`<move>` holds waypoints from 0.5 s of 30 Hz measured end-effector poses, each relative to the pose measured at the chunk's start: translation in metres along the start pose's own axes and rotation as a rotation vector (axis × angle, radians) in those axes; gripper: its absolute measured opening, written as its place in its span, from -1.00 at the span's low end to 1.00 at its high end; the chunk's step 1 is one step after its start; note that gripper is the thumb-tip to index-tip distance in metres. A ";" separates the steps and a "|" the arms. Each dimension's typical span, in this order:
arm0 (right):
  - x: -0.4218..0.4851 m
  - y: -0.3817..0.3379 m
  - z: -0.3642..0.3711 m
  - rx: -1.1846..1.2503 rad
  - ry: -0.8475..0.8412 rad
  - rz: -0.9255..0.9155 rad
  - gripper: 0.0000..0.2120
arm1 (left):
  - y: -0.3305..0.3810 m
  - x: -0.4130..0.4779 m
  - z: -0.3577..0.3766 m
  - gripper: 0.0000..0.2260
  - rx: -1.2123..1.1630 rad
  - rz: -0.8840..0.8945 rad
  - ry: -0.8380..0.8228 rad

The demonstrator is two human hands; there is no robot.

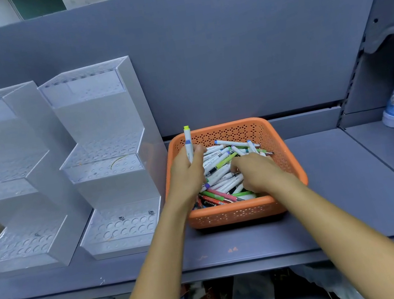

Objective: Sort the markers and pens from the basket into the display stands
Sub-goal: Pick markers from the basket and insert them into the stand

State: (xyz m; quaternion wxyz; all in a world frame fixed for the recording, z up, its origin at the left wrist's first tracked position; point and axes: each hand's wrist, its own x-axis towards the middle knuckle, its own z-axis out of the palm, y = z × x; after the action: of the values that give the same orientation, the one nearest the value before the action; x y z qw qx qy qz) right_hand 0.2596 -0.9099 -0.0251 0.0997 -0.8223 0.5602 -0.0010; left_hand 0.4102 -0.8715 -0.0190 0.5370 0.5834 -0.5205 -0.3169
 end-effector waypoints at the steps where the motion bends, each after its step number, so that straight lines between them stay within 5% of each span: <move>1: 0.000 0.002 0.000 0.045 0.000 0.004 -0.57 | 0.000 -0.001 0.001 -0.79 0.058 0.009 -0.015; 9: 0.001 0.001 -0.004 0.445 0.234 -0.093 -0.89 | -0.002 -0.002 0.004 -0.72 0.530 0.161 -0.311; 15: -0.003 0.001 -0.007 0.692 0.270 -0.064 -0.73 | 0.007 -0.010 0.005 -0.70 0.455 0.163 -0.485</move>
State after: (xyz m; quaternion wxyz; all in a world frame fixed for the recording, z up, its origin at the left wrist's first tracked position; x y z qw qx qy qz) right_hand 0.2570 -0.9085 -0.0183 0.2967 -0.7495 0.5090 -0.3020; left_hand 0.4011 -0.8623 -0.0151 0.2771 0.5525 -0.7353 -0.2781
